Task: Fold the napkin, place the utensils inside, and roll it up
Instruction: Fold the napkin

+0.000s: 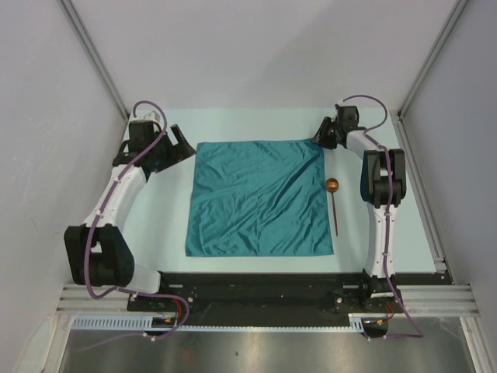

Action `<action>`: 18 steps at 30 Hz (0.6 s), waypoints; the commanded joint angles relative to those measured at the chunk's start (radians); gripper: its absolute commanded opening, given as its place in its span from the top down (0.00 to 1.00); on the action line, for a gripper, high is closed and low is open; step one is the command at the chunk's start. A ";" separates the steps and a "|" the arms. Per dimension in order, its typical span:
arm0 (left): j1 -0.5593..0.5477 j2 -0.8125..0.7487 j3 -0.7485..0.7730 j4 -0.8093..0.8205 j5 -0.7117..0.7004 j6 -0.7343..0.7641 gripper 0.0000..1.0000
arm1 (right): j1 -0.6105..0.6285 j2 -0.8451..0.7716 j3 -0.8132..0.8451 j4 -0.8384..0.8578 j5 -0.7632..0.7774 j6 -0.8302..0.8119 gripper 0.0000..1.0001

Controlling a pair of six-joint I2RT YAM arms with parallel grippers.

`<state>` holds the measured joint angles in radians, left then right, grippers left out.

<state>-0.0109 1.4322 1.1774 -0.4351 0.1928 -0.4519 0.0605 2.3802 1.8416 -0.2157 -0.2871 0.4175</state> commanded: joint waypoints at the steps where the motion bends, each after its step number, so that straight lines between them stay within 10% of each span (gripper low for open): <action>1: 0.008 -0.056 -0.015 0.039 0.024 0.009 0.05 | 0.004 0.027 -0.010 -0.100 0.072 -0.008 0.69; 8: 0.008 -0.056 -0.012 0.036 0.033 0.013 0.05 | -0.004 0.011 0.037 -0.082 0.111 0.024 0.91; 18: 0.008 -0.059 -0.009 0.033 0.042 0.015 0.05 | -0.018 0.073 0.228 -0.117 0.109 0.009 0.98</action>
<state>-0.0097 1.4097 1.1698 -0.4282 0.2142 -0.4515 0.0505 2.4393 1.9823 -0.3058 -0.1982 0.4366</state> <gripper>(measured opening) 0.947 0.031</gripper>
